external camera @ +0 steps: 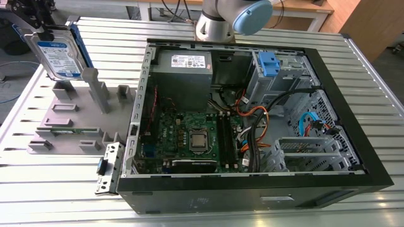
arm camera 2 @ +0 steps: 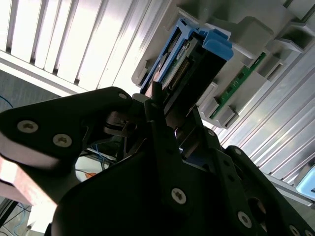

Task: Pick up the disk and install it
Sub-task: 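Pick up the disk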

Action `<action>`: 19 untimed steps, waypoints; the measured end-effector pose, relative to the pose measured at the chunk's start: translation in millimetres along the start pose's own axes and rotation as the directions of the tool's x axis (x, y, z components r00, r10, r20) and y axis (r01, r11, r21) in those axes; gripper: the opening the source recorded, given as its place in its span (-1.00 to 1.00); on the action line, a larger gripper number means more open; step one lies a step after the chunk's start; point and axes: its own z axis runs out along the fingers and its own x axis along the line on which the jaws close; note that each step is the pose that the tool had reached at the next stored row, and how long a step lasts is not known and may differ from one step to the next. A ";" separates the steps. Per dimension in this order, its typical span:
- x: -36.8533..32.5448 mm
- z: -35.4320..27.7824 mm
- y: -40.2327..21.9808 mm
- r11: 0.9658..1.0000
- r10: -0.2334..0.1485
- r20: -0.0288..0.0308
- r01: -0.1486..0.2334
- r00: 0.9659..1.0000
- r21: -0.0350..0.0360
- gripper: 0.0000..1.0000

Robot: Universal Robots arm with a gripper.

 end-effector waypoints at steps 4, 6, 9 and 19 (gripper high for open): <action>-0.1 -2.6 0.1 1.000 0.000 0.000 0.000 1.000 0.000 -0.31; -0.1 -2.7 0.0 1.000 0.000 0.000 0.000 1.000 0.000 -0.31; -0.1 -3.6 0.0 1.000 0.000 0.000 0.000 1.000 0.000 -0.31; -0.2 -7.3 0.0 1.000 0.000 0.000 0.000 1.000 0.000 -0.31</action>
